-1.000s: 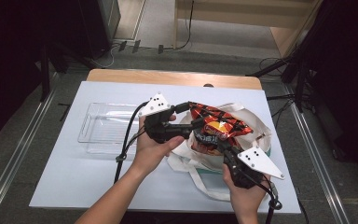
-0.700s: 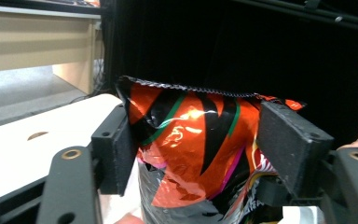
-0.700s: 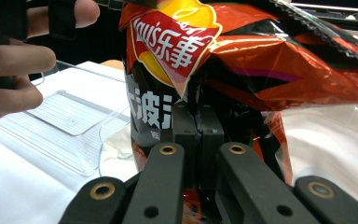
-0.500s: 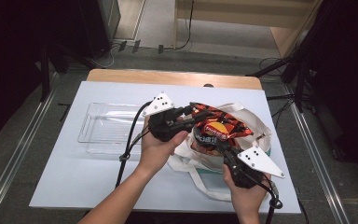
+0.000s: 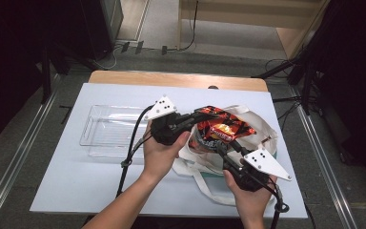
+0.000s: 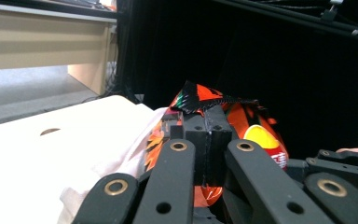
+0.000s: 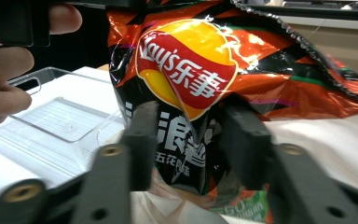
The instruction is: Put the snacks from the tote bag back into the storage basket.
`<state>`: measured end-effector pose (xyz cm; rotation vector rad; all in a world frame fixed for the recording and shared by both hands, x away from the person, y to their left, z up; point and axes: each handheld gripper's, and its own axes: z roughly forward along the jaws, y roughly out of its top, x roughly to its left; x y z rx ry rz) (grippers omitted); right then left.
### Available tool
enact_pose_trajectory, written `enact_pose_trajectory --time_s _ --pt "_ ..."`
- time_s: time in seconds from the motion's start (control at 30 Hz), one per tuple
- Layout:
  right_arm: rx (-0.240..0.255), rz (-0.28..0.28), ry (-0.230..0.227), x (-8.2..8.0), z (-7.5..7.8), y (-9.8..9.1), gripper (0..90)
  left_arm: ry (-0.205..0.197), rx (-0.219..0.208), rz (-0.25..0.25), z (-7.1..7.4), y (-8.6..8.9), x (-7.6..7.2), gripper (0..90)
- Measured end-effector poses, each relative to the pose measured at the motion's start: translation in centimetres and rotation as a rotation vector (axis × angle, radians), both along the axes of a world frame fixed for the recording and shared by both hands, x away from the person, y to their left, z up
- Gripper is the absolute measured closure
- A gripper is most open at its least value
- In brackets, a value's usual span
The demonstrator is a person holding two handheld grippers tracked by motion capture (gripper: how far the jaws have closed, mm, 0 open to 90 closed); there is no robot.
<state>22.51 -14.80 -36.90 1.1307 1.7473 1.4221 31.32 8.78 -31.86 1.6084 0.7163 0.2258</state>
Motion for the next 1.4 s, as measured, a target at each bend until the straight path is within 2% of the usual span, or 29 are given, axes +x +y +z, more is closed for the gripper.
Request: enact_pose_trajectory --time_s 0.13,0.4,0.57,0.6,0.8,1.07,1.33,1.4 --pt "0.003 0.000 -0.020 -0.2 -0.1 -0.3 40.2 0.006 -0.047 -0.002 0.6 0.8 0.0 90.0" --pt "0.016 -0.004 -0.039 -0.8 -0.7 -1.5 30.9 -0.009 -0.072 0.000 1.9 1.8 -0.4 90.0" --pt "0.038 -0.008 -0.013 -0.8 -1.4 -2.3 25.7 -0.019 -0.070 -0.004 2.4 2.1 -0.5 90.0" --pt "0.043 -0.007 0.008 -0.6 -1.9 -2.9 23.7 -0.026 -0.075 -0.003 2.8 2.2 -0.7 90.0" --pt "0.024 0.000 0.026 -0.5 -2.9 -3.5 17.9 -0.053 -0.071 0.003 3.6 2.4 -1.0 90.0" --pt "0.041 0.001 0.027 -0.6 -3.2 -4.1 16.7 -0.073 -0.070 0.023 4.5 3.2 -1.2 90.0" --pt "0.020 -0.004 0.030 -0.9 -3.3 -4.0 16.7 -0.069 -0.102 0.015 4.9 3.7 -1.3 90.0" --pt "0.022 -0.004 0.033 -0.9 -3.3 -4.0 16.8 -0.074 -0.098 0.008 5.1 3.5 -1.4 90.0"
